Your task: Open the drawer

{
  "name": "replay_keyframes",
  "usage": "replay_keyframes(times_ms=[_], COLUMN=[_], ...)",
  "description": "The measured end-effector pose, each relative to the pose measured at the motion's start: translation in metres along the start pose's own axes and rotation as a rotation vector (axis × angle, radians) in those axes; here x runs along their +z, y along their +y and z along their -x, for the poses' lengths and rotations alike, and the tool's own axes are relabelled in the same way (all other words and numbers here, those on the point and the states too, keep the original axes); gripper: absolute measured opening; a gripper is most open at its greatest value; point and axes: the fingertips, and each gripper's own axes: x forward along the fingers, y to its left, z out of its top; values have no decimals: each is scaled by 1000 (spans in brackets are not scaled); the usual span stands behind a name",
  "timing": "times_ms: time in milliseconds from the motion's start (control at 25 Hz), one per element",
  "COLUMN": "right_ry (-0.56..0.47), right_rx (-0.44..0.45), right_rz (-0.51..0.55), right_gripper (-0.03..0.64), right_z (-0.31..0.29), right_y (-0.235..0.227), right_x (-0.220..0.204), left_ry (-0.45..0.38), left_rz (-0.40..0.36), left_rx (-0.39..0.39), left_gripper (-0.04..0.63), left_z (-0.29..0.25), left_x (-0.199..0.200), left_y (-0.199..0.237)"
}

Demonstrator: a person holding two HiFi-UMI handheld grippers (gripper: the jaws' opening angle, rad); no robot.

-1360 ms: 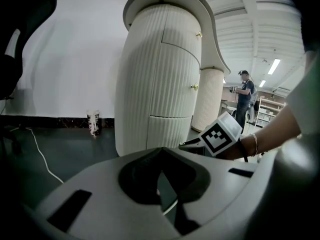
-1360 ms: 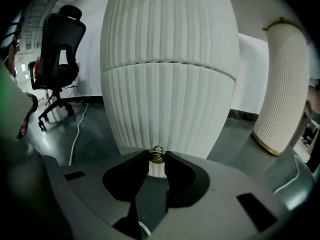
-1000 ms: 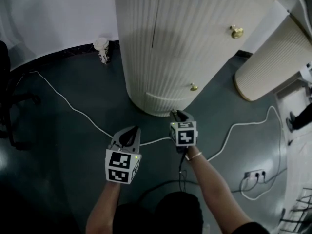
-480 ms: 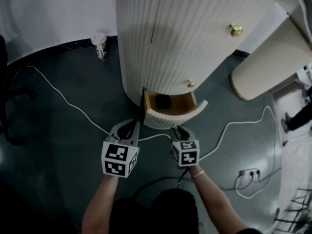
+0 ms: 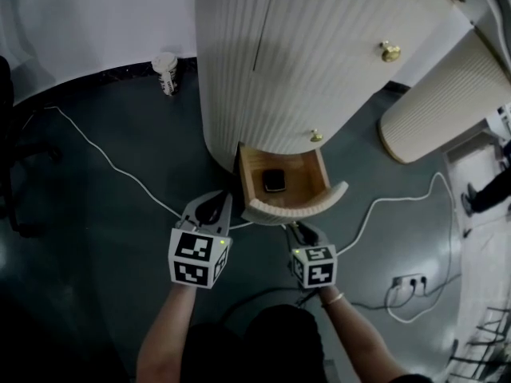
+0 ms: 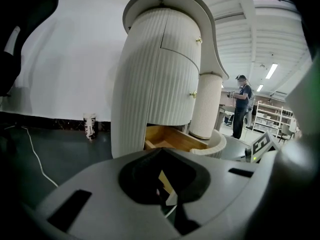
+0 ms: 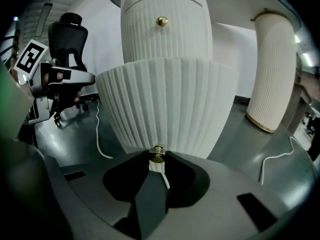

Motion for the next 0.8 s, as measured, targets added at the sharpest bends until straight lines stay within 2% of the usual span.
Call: replay_keyframes(times_ms=[800], right_ry=[165], right_rx=[3], right_rz=[-65], right_gripper=[98], right_z=[35], right_y=[5], right_x=[-42], left_ry=[64], left_rz=[14], left_rx=[-21], left_gripper=[3], left_z=[-2], left_x=[-29], left_y=[7])
